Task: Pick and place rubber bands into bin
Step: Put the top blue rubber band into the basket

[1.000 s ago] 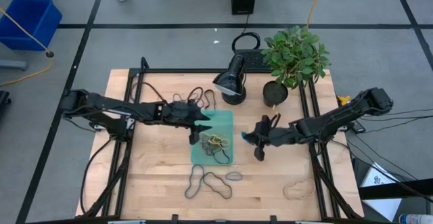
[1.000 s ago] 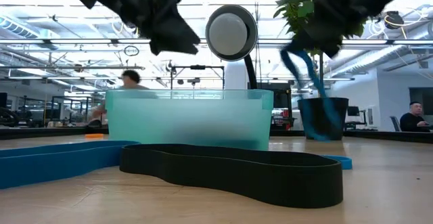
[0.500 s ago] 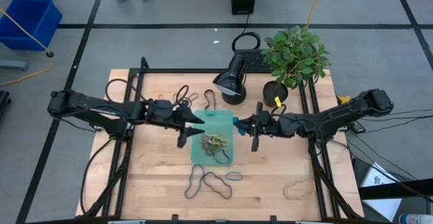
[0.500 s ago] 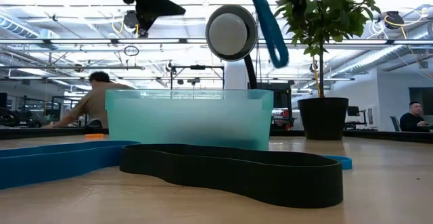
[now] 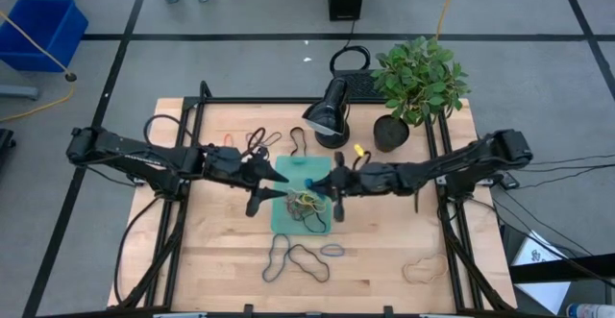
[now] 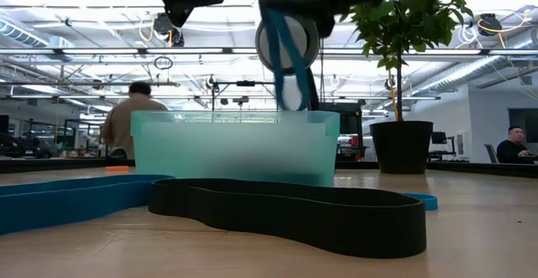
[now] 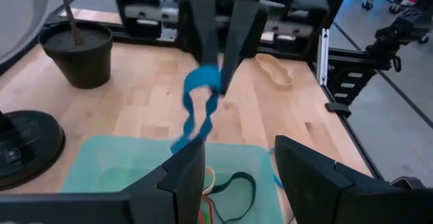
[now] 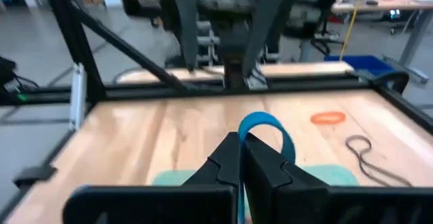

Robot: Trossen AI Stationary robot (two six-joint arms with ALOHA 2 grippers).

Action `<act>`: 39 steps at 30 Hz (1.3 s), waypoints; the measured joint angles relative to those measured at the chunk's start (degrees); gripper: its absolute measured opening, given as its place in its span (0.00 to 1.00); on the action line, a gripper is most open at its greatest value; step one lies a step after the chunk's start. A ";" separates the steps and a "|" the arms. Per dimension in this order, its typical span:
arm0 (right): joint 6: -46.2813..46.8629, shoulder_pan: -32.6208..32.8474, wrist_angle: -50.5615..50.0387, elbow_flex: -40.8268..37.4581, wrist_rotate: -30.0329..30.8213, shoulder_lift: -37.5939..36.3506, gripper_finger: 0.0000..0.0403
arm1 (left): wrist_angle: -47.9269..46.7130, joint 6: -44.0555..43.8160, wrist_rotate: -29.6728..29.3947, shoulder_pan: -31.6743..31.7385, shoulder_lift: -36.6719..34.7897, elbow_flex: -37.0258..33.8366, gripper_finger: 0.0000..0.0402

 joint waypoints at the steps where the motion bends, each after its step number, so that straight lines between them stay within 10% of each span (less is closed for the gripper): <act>1: -0.02 -0.21 0.00 0.17 0.00 1.03 0.00 | -0.15 0.00 0.00 -0.14 0.00 0.00 0.46; 24: 12.07 -3.44 0.13 0.21 0.28 16.61 0.03 | -7.09 -2.36 -0.04 -2.63 0.02 0.00 0.46; 39: 11.89 -3.44 0.07 0.21 0.42 16.28 0.29 | -9.93 -5.09 -0.04 -6.01 0.02 0.00 0.46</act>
